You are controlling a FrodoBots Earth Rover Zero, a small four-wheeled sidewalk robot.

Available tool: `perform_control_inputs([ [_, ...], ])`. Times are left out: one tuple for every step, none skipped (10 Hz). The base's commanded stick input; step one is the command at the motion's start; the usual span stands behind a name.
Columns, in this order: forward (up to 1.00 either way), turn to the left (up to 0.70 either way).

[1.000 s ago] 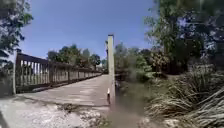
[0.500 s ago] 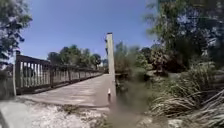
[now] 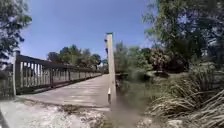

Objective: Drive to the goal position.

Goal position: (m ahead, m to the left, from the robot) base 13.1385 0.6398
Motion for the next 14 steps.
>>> perform_control_inputs([
  [-0.7,-0.14],
  [-0.7,-0.14],
  [-0.7,-0.14],
  [-0.7,-0.14],
  [-0.7,-0.14],
  [-0.7,-0.14],
  [-0.7,-0.14],
  [-0.7,-0.14],
  [-0.7,-0.14],
  [-0.7,-0.14],
  [-0.7,-0.14],
  [-0.7,-0.14],
  [-0.7,-0.14],
  [-0.7,-0.14],
])
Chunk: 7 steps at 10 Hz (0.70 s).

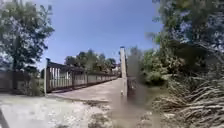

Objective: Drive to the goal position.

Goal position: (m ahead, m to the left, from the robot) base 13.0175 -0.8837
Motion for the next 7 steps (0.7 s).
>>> perform_control_inputs([
  [-0.69,-0.15],
  [-0.42,-0.37],
  [-0.15,-0.58],
  [0.0,-0.62],
  [0.0,-0.43],
  [0.0,-0.25],
  [0.0,-0.06],
])
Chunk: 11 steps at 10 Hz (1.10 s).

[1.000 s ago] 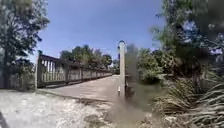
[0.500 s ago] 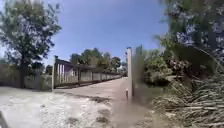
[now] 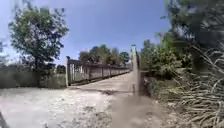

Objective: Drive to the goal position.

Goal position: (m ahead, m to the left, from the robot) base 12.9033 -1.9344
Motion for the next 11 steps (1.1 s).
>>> perform_control_inputs([
  [0.65,0.0],
  [0.7,0.01],
  [0.7,0.14],
  [0.7,0.14],
  [0.7,0.14],
  [0.7,0.14],
  [0.7,0.14],
  [0.7,0.14],
  [0.7,0.14],
  [0.7,0.14],
  [0.7,0.14],
])
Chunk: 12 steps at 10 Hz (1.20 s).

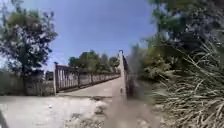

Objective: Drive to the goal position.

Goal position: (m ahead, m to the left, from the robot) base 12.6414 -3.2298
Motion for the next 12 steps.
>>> perform_control_inputs([
  [0.7,0.14],
  [0.7,0.14],
  [0.7,0.14],
  [0.7,0.14],
  [0.7,0.14],
  [0.7,0.14],
  [0.7,0.14],
  [0.7,0.14],
  [0.7,0.14],
  [0.7,0.14],
  [0.7,0.14],
  [0.7,0.14],
])
